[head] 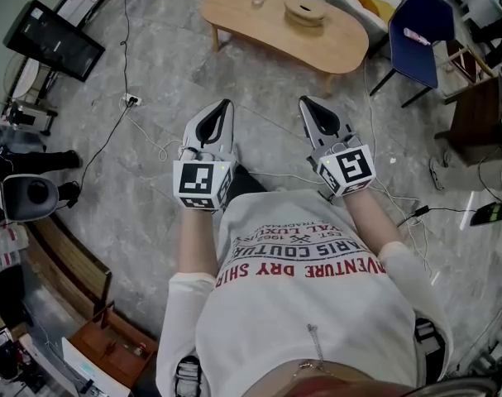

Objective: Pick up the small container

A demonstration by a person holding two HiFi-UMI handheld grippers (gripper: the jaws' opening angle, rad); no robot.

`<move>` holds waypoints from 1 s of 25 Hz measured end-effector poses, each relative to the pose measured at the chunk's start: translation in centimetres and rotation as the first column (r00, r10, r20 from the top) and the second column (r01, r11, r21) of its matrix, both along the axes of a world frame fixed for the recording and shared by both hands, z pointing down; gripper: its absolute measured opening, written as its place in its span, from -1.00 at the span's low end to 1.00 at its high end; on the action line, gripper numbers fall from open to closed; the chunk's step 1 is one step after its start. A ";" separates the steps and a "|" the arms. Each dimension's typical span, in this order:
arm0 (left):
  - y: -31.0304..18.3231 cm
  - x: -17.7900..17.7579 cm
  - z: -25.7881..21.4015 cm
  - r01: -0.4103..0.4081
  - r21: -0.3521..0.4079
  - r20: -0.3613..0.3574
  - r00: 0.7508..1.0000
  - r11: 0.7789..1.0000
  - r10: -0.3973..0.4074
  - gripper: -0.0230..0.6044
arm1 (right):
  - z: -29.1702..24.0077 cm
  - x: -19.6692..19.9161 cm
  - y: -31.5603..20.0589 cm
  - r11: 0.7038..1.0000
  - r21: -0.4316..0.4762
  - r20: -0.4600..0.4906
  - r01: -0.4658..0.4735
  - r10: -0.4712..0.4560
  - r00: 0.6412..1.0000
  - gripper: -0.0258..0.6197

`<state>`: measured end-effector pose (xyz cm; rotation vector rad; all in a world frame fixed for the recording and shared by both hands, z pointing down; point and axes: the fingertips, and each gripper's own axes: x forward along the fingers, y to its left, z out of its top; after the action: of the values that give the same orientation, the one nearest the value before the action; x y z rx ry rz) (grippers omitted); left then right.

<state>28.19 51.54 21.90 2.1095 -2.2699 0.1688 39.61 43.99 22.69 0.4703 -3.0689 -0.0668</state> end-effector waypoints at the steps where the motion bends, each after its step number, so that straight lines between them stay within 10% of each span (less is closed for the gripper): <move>1: -0.1 -0.3 0.2 0.007 -0.005 -0.004 1.000 1.000 -0.007 -0.89 | 0.1 -0.2 -0.2 1.000 -0.006 0.003 -0.001 0.001 1.000 -0.96; 4: -0.8 -1.4 0.7 0.004 -0.026 -0.023 1.000 1.000 -0.005 -0.85 | 0.5 -1.5 -0.9 1.000 -0.014 -0.003 -0.006 0.006 1.000 -0.96; 7: -2.2 -2.5 0.9 -0.045 -0.009 -0.048 0.998 0.999 0.044 -0.07 | 0.8 -3.3 -1.9 1.000 -0.019 -0.009 -0.014 0.014 1.000 -0.96; 25: -14.0 -24.3 0.7 -0.203 0.003 -0.054 0.978 0.979 0.203 0.07 | 0.7 -23.6 -13.1 0.984 -0.031 -0.070 -0.174 0.172 0.983 -0.96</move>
<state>3.85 37.56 22.63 2.3120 -2.0219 0.1190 16.02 30.92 23.41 0.7148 -2.9448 -0.0199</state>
